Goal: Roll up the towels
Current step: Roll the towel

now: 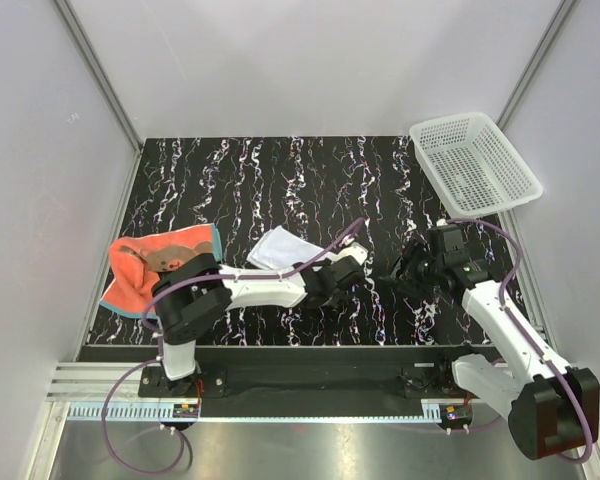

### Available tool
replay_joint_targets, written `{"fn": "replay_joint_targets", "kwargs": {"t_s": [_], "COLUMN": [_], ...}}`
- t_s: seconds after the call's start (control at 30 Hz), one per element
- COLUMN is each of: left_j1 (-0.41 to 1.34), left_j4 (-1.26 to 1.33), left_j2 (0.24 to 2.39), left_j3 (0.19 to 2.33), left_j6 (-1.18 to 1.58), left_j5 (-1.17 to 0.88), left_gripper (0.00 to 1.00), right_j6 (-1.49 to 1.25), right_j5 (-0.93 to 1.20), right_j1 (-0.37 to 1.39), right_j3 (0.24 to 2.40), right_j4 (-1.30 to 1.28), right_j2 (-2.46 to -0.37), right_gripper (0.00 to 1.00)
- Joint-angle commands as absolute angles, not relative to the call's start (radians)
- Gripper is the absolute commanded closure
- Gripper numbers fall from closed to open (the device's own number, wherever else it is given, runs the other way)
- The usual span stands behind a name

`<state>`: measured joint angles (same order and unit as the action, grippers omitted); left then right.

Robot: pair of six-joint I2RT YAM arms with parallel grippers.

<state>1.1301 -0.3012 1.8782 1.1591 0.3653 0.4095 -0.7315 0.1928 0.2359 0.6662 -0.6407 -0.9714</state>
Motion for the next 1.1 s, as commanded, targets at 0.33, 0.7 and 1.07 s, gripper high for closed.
{"fn": "replay_joint_targets", "kwargs": {"t_s": [0.33,0.7,1.07], "left_j1": [1.118,1.103,1.025], "left_j4": [-0.19,-0.118,-0.034], "left_j2": [1.667,1.603,1.516], "left_j3": [1.025,0.956,0.848], "left_j6": [0.509,0.583,0.64], "left_j5": [0.189,0.117,0.02], "left_gripper": [1.0,1.0,1.0], "right_j6": [-0.802,-0.833,-0.779], "right_j5": [0.359,0.35,0.284], "right_j1": [0.343,0.41,0.41], "right_j3": [0.695,0.723,0.808], "right_j4": [-0.229,-0.091,-0.166], "right_j2": [-1.304,-1.515,-1.598], "right_gripper": [0.32,0.36,0.85]}}
